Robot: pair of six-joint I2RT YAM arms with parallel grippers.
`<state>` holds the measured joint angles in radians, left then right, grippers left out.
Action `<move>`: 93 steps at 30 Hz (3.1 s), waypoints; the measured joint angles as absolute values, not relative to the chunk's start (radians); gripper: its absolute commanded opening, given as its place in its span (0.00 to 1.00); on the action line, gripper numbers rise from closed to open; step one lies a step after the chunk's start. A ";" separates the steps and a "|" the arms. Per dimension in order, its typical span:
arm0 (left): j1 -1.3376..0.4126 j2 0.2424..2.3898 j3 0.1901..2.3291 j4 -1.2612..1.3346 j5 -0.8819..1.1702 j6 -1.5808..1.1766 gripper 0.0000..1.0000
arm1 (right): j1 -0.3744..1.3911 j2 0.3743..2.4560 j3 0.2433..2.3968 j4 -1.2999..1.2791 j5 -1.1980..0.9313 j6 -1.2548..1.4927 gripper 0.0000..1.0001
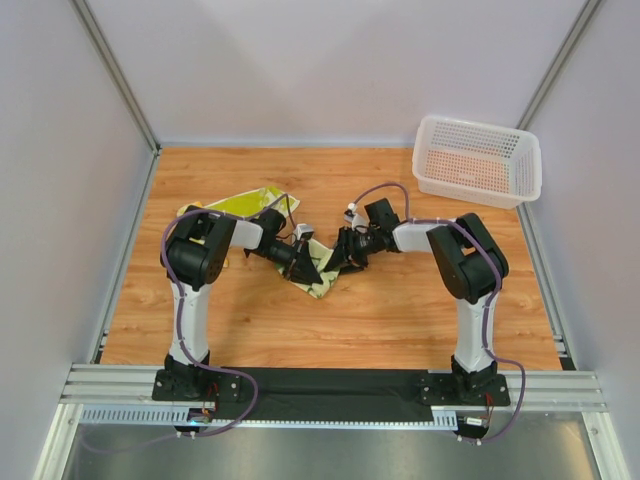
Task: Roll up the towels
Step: Roll the towel
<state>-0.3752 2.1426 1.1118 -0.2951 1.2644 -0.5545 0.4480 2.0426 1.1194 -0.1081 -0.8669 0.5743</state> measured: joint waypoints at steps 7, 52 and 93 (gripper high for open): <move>-0.377 2.132 1.139 -0.368 1.195 -0.532 0.27 | 0.453 2.043 1.132 -0.159 -0.815 0.573 0.31; -0.780 1.602 1.135 -0.566 0.277 -0.262 0.41 | 0.550 2.100 1.464 -0.717 -0.524 0.563 0.25; -0.871 1.823 1.175 -0.556 -0.064 -0.254 0.38 | 0.537 2.146 1.506 -0.734 -0.580 0.568 0.32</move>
<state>-0.8715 1.8233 1.1751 -0.5564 -0.0639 -0.2539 0.5373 2.1456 1.5063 -0.7341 -0.5804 0.5682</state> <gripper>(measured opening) 0.453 0.290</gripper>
